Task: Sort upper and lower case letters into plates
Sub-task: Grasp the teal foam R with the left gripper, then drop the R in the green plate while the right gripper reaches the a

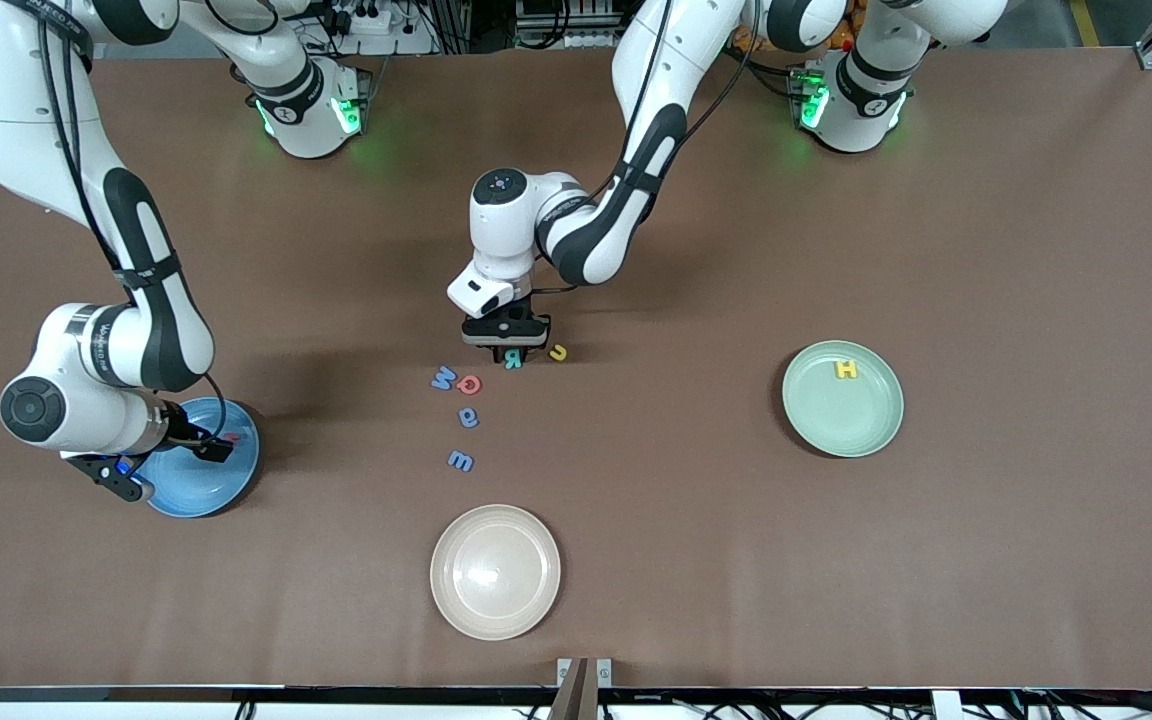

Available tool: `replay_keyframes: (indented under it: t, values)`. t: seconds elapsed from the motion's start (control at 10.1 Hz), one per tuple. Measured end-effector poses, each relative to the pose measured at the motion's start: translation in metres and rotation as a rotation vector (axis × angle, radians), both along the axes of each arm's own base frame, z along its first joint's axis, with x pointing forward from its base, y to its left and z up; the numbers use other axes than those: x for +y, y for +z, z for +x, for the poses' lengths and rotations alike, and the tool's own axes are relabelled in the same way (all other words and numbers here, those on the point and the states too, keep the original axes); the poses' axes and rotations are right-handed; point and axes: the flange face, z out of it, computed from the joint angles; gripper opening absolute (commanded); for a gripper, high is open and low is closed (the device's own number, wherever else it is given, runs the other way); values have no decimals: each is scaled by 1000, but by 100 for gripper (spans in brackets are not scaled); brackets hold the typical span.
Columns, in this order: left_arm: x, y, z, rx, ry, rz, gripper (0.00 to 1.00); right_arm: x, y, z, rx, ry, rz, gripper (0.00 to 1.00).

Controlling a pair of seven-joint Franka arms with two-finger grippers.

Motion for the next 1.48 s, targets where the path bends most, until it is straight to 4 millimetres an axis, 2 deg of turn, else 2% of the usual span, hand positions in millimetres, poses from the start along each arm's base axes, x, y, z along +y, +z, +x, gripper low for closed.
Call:
replay_keyframes:
  t: [0.3, 0.59, 0.79, 1.19, 1.29, 1.38, 1.48]
  values:
    - [0, 0, 0, -7, -47, 17, 40, 0, 0, 0, -2, 0, 0, 100]
    - [0, 1, 1, -10, -59, 21, 23, 0, 1, 1, -5, 1, -1, 100]
    - [0, 3, 3, -10, -56, 24, 8, 0, 1, 1, -6, 1, -1, 100]
    - [4, 4, 7, 6, -45, 54, 3, 3, 2, 2, -9, 6, 1, 100]
    - [16, 9, 18, 41, -38, 117, 3, 10, 3, 4, -11, 17, 3, 100]
    - [31, 25, 36, 92, -31, 152, 3, 28, 4, 6, -13, 47, 6, 100]
    - [61, 66, 66, 207, -47, 180, 3, 71, 5, 9, -17, 121, 9, 100]
